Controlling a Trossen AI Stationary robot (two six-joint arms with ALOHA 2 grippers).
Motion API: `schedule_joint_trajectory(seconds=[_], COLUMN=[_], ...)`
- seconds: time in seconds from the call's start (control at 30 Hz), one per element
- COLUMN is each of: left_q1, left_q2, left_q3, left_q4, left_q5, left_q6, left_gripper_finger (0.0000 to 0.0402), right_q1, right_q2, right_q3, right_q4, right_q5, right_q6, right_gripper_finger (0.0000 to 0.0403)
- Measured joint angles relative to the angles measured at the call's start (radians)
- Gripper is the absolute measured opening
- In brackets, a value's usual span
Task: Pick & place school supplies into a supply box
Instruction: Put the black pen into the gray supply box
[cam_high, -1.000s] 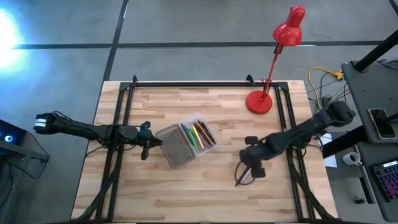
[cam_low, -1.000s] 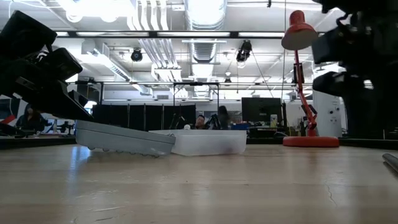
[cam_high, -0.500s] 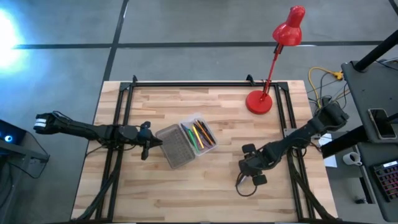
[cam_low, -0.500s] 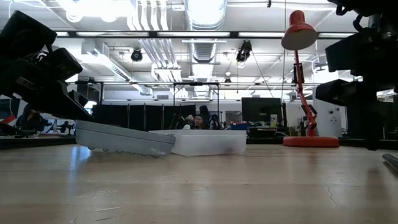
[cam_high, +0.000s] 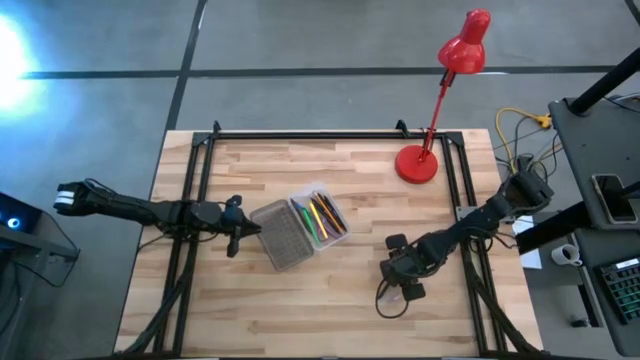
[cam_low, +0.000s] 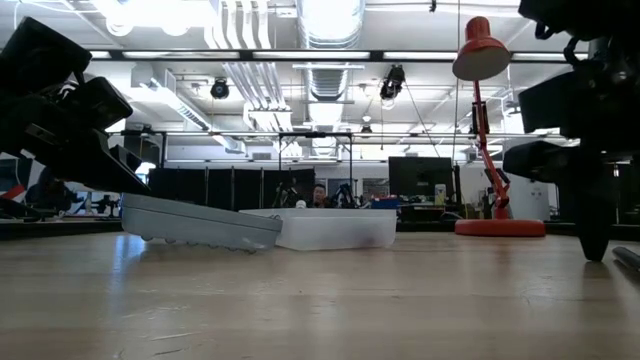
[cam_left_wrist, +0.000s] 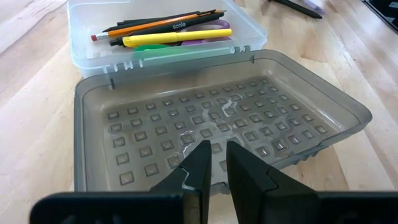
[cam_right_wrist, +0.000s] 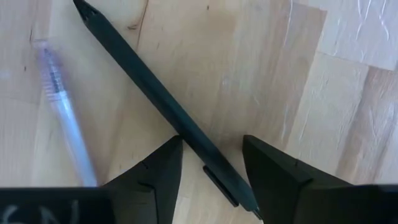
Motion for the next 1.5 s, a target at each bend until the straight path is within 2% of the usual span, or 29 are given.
schedule_joint_trajectory(seconds=[0.17,0.4,0.63,0.73,0.83,1.03,1.2,1.4,1.5], left_q1=[0.000,0.000,0.000,0.000,0.000,0.000,0.000,0.000,0.000], left_q2=[0.000,0.000,0.000,0.000,0.000,0.000,0.000,-0.002,-0.002], left_q3=[0.000,0.000,0.000,0.000,0.000,0.000,0.000,0.000,0.000], left_q4=[0.000,0.000,0.000,0.000,0.000,0.000,0.000,0.000,0.000], left_q5=[-0.001,-0.001,-0.001,-0.001,-0.001,-0.001,-0.001,-0.001,-0.001], left_q6=[0.000,0.000,0.000,0.000,0.000,0.000,0.000,0.000,0.000], left_gripper_finger=[0.0034,0.0034,0.0034,0.0034,0.0034,0.0034,0.0034,0.0034,0.0034], right_q1=[0.000,-0.004,-0.072,-0.145,-0.256,-0.482,-0.574,-0.587,-0.586], right_q2=[0.000,0.014,-0.016,-0.057,-0.112,-0.161,-0.040,0.173,0.246], right_q3=[0.000,0.001,-0.005,-0.006,-0.006,0.012,0.092,0.260,0.358], right_q4=[0.006,0.007,0.027,0.083,0.153,0.471,0.519,0.519,0.460], right_q5=[0.011,0.003,-0.074,-0.071,-0.051,-0.082,-0.151,-0.175,-0.185], right_q6=[-0.022,0.020,0.184,0.268,0.427,0.683,0.721,0.715,0.717], right_gripper_finger=[0.0132,0.0029,0.0019,0.0018,0.0017,0.0016,0.0018,0.0023,0.0036])
